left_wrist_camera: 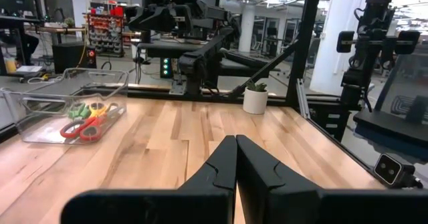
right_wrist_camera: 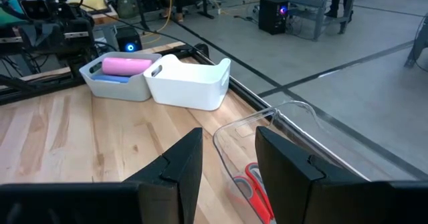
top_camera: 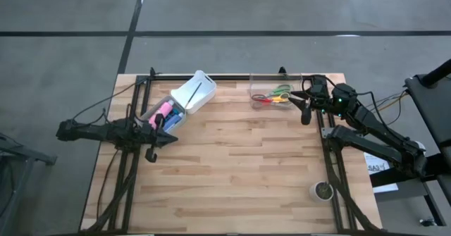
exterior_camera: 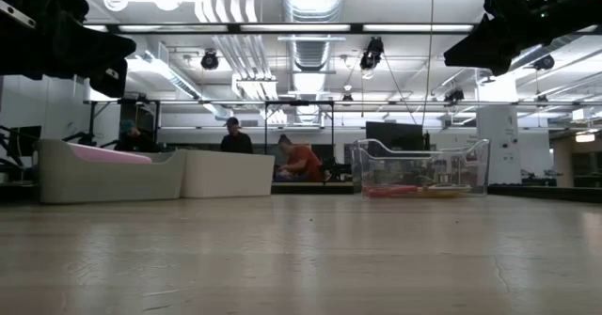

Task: Pick & Place Paint Supplies
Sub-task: Return to Home Position

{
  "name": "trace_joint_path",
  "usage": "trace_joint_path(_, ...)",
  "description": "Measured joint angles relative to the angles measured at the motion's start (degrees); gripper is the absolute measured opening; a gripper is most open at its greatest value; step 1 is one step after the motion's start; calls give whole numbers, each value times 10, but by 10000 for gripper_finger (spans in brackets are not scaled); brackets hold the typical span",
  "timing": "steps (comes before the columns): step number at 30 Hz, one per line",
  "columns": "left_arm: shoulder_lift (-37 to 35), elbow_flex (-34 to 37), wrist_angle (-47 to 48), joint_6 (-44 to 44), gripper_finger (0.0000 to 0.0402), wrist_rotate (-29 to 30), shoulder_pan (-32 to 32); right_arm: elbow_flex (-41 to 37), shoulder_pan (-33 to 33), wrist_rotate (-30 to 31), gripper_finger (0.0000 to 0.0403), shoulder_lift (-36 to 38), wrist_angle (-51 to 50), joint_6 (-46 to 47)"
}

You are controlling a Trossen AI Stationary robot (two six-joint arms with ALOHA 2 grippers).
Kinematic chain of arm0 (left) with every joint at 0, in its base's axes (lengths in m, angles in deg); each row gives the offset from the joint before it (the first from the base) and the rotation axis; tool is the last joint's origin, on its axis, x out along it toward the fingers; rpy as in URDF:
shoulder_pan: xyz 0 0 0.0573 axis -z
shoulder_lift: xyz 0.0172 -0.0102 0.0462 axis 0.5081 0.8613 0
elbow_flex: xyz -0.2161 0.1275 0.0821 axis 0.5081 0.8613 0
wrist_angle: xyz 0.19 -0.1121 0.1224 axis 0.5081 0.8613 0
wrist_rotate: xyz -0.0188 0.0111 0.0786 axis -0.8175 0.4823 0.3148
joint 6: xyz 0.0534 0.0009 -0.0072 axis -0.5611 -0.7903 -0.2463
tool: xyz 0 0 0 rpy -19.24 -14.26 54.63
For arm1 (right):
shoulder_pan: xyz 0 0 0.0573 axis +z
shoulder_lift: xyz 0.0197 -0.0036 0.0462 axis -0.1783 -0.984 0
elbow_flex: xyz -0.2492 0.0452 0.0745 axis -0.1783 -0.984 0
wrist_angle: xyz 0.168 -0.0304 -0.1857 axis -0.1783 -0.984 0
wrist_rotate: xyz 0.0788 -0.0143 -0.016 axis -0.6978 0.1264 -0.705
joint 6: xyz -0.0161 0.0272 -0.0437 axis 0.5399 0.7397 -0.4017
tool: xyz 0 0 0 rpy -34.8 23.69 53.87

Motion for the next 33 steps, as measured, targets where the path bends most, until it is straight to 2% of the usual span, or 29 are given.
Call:
trace_joint_path(15,0,0,2,-2,8,0,0,0,0,0,137,0,0,-2)
trace_joint_path(21,0,0,2,-1,8,0,0,0,0,1,137,0,0,-118)
trace_joint_path(24,0,0,2,-1,8,0,0,0,0,1,137,0,0,-141)
trace_joint_path(33,0,0,2,-1,8,1,0,0,0,1,137,0,1,-91)
